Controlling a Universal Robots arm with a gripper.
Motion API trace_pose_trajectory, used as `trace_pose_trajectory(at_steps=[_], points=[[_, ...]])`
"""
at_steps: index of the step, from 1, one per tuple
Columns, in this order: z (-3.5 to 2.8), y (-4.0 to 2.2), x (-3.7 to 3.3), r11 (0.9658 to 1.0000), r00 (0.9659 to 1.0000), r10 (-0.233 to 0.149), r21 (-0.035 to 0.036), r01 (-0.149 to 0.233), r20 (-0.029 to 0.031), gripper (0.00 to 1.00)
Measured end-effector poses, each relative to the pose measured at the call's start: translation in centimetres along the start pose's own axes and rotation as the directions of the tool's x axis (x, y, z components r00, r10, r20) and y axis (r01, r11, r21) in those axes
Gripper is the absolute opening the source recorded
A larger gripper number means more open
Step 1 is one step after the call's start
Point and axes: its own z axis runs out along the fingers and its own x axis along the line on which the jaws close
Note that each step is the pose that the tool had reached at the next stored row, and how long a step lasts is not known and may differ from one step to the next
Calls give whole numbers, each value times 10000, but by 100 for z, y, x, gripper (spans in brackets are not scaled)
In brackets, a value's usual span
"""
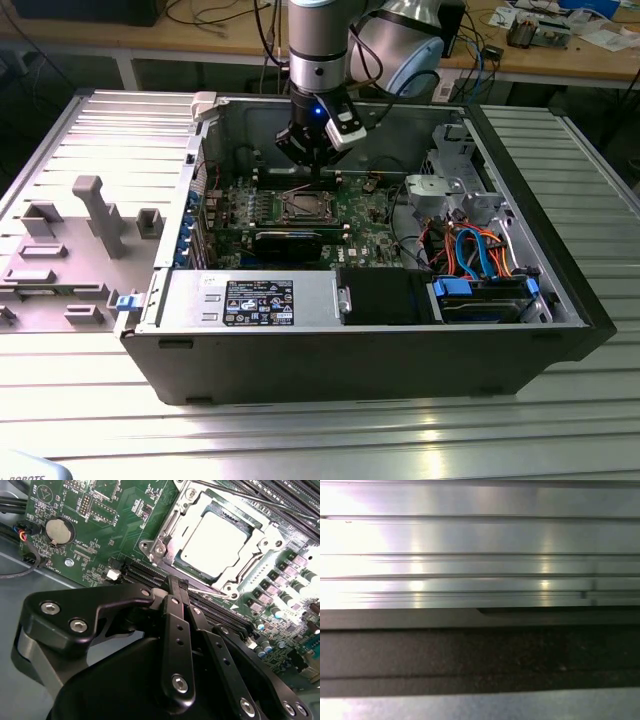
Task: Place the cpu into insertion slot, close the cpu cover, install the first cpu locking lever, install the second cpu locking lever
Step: 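Install the first cpu locking lever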
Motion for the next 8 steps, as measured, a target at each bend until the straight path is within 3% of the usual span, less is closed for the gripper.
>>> trace_pose_trajectory(at_steps=[8], points=[[1, 0, -3, 10000, 10000, 0, 0, 0, 0, 11]])
